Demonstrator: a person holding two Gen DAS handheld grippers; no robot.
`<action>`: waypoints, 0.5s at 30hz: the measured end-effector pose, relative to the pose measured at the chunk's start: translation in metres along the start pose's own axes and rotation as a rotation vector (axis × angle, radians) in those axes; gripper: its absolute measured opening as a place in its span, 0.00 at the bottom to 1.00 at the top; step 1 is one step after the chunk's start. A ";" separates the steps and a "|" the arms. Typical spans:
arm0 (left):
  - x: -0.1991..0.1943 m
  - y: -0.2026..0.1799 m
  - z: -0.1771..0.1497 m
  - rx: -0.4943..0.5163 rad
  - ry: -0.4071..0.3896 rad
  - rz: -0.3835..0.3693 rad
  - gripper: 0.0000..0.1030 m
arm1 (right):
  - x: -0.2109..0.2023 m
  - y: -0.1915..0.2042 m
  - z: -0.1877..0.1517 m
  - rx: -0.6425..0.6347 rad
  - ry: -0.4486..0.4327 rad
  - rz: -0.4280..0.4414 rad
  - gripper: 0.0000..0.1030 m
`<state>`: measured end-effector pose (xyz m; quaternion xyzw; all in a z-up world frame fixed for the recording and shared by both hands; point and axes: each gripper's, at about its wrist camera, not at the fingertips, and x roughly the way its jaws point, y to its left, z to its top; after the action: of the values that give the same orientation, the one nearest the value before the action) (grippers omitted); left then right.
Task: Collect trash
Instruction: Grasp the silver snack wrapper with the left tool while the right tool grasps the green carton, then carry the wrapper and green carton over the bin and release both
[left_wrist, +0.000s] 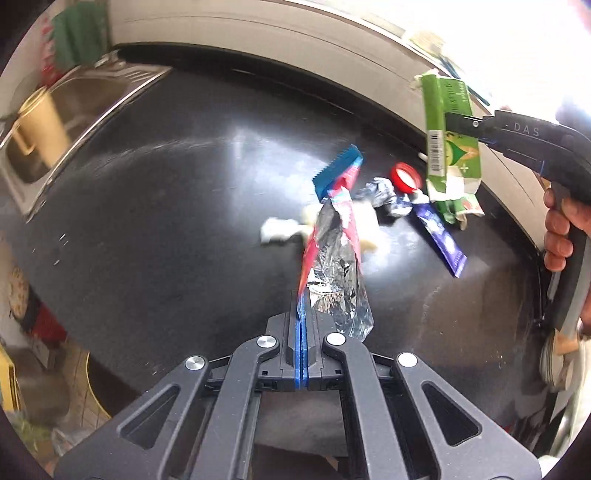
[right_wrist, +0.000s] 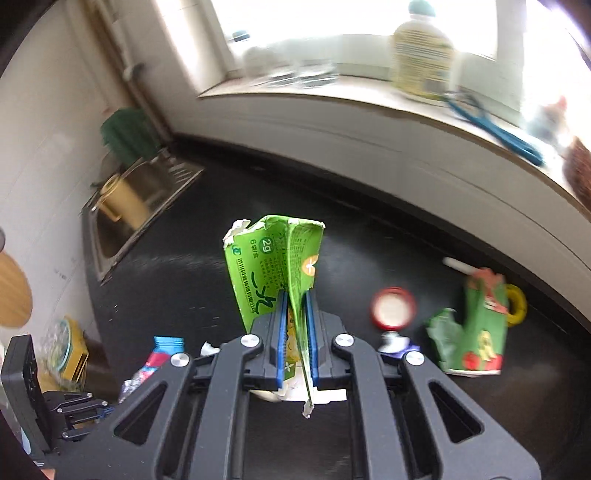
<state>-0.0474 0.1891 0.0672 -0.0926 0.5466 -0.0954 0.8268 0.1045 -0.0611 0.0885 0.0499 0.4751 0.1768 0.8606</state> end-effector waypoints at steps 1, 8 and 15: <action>-0.001 0.005 -0.003 -0.016 -0.003 0.003 0.00 | 0.003 0.009 0.000 -0.014 0.006 0.015 0.10; -0.015 0.059 -0.033 -0.158 -0.037 0.053 0.00 | 0.041 0.093 0.001 -0.154 0.088 0.115 0.10; -0.046 0.152 -0.103 -0.415 -0.067 0.169 0.00 | 0.071 0.234 -0.036 -0.412 0.203 0.302 0.10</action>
<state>-0.1511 0.3423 0.0295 -0.2176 0.5324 0.0917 0.8129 0.0490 0.1790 0.0720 -0.0738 0.5001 0.4002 0.7644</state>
